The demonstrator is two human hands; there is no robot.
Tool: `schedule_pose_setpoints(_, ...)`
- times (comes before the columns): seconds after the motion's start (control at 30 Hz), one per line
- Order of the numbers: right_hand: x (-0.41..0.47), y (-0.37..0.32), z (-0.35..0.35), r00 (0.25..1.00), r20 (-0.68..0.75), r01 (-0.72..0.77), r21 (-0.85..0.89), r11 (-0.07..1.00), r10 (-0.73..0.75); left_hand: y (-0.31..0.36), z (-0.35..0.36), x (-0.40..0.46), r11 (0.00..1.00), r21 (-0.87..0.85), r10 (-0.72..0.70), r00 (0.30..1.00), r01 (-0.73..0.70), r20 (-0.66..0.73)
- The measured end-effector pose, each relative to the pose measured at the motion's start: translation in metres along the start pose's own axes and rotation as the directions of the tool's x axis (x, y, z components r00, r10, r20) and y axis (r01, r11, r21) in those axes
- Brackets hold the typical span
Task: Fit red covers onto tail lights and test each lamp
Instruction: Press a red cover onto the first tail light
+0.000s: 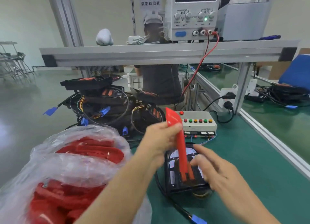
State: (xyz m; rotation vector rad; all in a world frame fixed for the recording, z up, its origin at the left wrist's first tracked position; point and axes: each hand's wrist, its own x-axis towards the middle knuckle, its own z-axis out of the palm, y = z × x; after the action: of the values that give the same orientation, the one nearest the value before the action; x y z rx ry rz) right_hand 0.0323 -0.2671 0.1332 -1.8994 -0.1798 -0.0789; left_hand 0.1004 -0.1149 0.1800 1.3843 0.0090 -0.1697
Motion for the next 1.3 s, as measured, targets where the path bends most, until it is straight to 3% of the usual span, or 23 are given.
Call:
schedule_pose_setpoints(0.13,-0.011,0.004,0.007,0.996,-0.012,0.086,-0.279,0.956,-0.093,-0.041,0.015,0.006,0.955,-0.245,-0.159,0.986,0.168,0.056)
schedule_pose_setpoints(0.2,-0.012,0.010,0.002,0.995,-0.049,0.064,-0.407,0.911,-0.092,-0.049,0.014,0.015,0.962,-0.221,-0.143,0.984,0.163,0.103)
schedule_pose_setpoints(0.23,-0.011,0.011,-0.001,0.993,-0.076,0.051,-0.430,0.902,-0.092,-0.050,0.013,0.021,0.981,-0.129,-0.133,0.988,0.142,0.078)
schedule_pose_setpoints(0.3,-0.008,0.012,-0.009,0.985,-0.134,0.034,-0.482,0.876,-0.111,-0.052,0.004,0.041,0.960,0.275,-0.028,0.994,0.057,-0.107)
schedule_pose_setpoints(0.37,-0.006,0.013,-0.016,0.980,-0.167,-0.003,-0.565,0.825,-0.111,-0.058,-0.011,0.059,0.743,0.667,0.126,0.967,0.055,-0.220)
schedule_pose_setpoints(0.4,-0.004,0.014,-0.017,0.983,-0.154,-0.019,-0.614,0.789,-0.096,-0.062,-0.017,0.064,0.644,0.759,0.101,0.972,0.098,-0.211)
schedule_pose_setpoints(0.47,-0.002,0.016,-0.013,0.992,-0.113,-0.044,-0.702,0.711,-0.050,-0.074,-0.022,0.072,0.505,0.846,-0.037,0.984,0.171,-0.177)
schedule_pose_setpoints(0.53,-0.001,0.017,-0.006,0.997,-0.079,-0.059,-0.786,0.615,-0.006,-0.081,-0.019,0.077,0.403,0.897,-0.061,0.983,0.182,-0.172)
schedule_pose_setpoints(0.63,0.001,0.018,-0.001,0.998,-0.048,-0.061,-0.865,0.498,0.039,-0.078,-0.016,0.085,0.359,0.913,-0.040,0.980,0.194,-0.193)
schedule_pose_setpoints(0.83,0.007,0.023,-0.006,0.998,0.018,-0.002,-0.947,0.320,0.057,-0.079,-0.012,0.091,0.379,0.913,-0.033,0.988,0.153,-0.152)
schedule_pose_setpoints(0.93,0.009,0.027,-0.012,0.997,0.055,0.037,-0.949,0.313,0.050,-0.077,-0.008,0.089,0.586,0.796,-0.041,0.987,0.147,-0.153)
schedule_pose_setpoints(1.03,0.009,0.032,-0.014,0.995,0.096,0.084,-0.928,0.363,0.016,-0.069,-0.013,0.089,0.841,0.512,-0.102,0.980,0.177,-0.171)
schedule_pose_setpoints(1.1,0.008,0.034,-0.015,0.993,0.120,0.111,-0.904,0.414,-0.003,-0.065,-0.019,0.085,0.928,0.256,-0.237,0.958,0.272,-0.159)
schedule_pose_setpoints(1.17,0.008,0.035,-0.015,0.991,0.136,0.127,-0.877,0.464,-0.014,-0.063,-0.022,0.079,0.935,0.070,-0.345,0.938,0.347,-0.045)
schedule_pose_setpoints(1.3,0.009,0.037,-0.011,0.992,0.118,0.124,-0.822,0.556,-0.046,-0.065,-0.027,0.080,0.951,0.070,-0.306,0.949,0.301,0.077)
